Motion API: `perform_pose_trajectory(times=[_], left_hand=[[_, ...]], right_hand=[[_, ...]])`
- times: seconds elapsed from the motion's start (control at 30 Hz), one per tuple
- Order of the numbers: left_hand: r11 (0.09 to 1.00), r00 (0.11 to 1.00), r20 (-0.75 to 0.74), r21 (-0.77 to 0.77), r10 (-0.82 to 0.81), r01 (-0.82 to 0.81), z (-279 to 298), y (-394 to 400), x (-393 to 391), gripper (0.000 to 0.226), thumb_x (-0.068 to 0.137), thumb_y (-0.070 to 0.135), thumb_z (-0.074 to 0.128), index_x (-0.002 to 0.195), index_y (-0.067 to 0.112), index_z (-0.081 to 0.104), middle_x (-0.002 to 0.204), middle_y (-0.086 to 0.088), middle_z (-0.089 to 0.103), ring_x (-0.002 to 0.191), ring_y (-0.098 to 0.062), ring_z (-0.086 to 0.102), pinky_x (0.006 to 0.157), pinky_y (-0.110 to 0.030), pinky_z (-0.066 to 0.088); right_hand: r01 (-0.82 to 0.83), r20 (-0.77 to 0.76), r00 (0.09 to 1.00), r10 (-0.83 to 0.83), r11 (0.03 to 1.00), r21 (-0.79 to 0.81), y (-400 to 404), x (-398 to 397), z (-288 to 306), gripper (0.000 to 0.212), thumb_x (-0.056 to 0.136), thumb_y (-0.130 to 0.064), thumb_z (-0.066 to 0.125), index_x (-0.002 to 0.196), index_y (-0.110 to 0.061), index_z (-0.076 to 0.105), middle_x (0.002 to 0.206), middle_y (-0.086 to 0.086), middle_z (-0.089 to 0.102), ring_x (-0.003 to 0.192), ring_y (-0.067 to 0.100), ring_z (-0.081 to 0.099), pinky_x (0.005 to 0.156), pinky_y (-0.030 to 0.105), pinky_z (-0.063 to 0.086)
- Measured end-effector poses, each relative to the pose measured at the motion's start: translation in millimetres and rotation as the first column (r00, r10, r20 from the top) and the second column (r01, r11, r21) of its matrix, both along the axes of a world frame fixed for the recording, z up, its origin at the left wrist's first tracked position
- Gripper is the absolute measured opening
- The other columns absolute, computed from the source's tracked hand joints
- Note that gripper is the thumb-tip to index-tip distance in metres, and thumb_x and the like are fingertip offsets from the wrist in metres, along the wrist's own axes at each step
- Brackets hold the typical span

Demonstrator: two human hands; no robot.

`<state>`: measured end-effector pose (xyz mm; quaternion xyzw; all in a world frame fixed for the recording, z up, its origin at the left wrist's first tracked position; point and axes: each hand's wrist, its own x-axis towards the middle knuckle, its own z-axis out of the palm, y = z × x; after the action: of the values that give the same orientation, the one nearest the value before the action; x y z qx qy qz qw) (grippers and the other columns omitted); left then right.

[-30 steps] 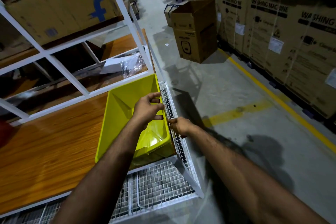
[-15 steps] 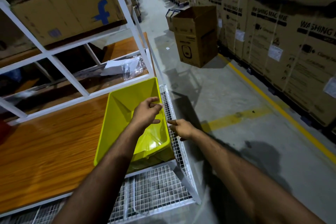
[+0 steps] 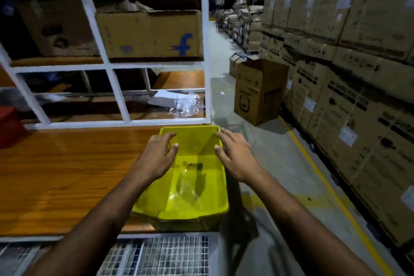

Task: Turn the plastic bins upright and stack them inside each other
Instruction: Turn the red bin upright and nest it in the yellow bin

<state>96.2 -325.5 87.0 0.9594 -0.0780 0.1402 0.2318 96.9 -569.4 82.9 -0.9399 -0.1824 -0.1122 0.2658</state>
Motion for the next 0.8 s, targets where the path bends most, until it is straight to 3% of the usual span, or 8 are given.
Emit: perform_pose_trajectory(times=[0.1,0.3,0.43,0.63,0.8], left_hand=[[0.995,0.996,0.04,0.054,0.085,-0.087,-2,40,-15,0.045,0.096,0.034,0.049,0.137,0.016,0.05,0.136,-0.011,0.056,0.13,-0.028,0.044,0.103,-0.042,0.036],[0.971,0.974,0.031,0.084,0.223,-0.225,-18,145,-69,0.05,0.097,0.038,0.047,0.145,0.023,0.04,0.151,-0.002,0.042,0.143,-0.019,0.029,0.111,-0.046,0.029],[0.95,0.957,0.016,0.114,0.291,-0.291,-23,238,-112,0.057,0.098,0.043,0.041,0.15,0.024,0.029,0.158,0.001,0.03,0.148,-0.018,0.02,0.116,-0.045,0.023],[0.905,0.921,0.043,0.172,0.388,-0.39,-28,394,-194,0.063,0.098,0.044,0.041,0.153,0.019,0.022,0.162,-0.002,0.022,0.15,-0.019,0.013,0.12,-0.041,0.017],[0.852,0.878,0.028,0.229,0.478,-0.471,-34,501,-256,0.066,0.099,0.047,0.035,0.154,0.017,0.017,0.163,-0.002,0.017,0.15,-0.019,0.01,0.121,-0.041,0.016]], right_hand=[[-0.015,0.067,0.997,0.028,0.98,-0.197,37,-7,6,0.059,0.097,-0.052,0.031,0.15,-0.027,0.033,0.16,0.004,0.029,0.146,0.024,0.025,0.112,0.048,0.032],[-0.052,0.12,0.988,0.102,0.931,-0.362,144,-33,7,0.062,0.096,-0.053,0.024,0.15,-0.025,0.033,0.161,0.006,0.028,0.147,0.027,0.025,0.112,0.049,0.03],[-0.079,0.162,0.974,0.159,0.906,-0.416,238,-56,8,0.072,0.09,-0.057,0.017,0.149,-0.021,0.036,0.16,0.008,0.031,0.146,0.028,0.029,0.112,0.052,0.031],[-0.165,0.142,0.955,0.259,0.866,-0.472,400,-104,-1,0.069,0.097,-0.059,0.022,0.154,-0.02,0.022,0.164,0.009,0.018,0.151,0.027,0.015,0.118,0.057,0.017],[-0.285,0.096,0.924,0.37,0.833,-0.474,519,-137,-7,0.068,0.098,-0.058,0.023,0.156,-0.022,0.016,0.165,0.006,0.013,0.152,0.024,0.011,0.119,0.058,0.014]])
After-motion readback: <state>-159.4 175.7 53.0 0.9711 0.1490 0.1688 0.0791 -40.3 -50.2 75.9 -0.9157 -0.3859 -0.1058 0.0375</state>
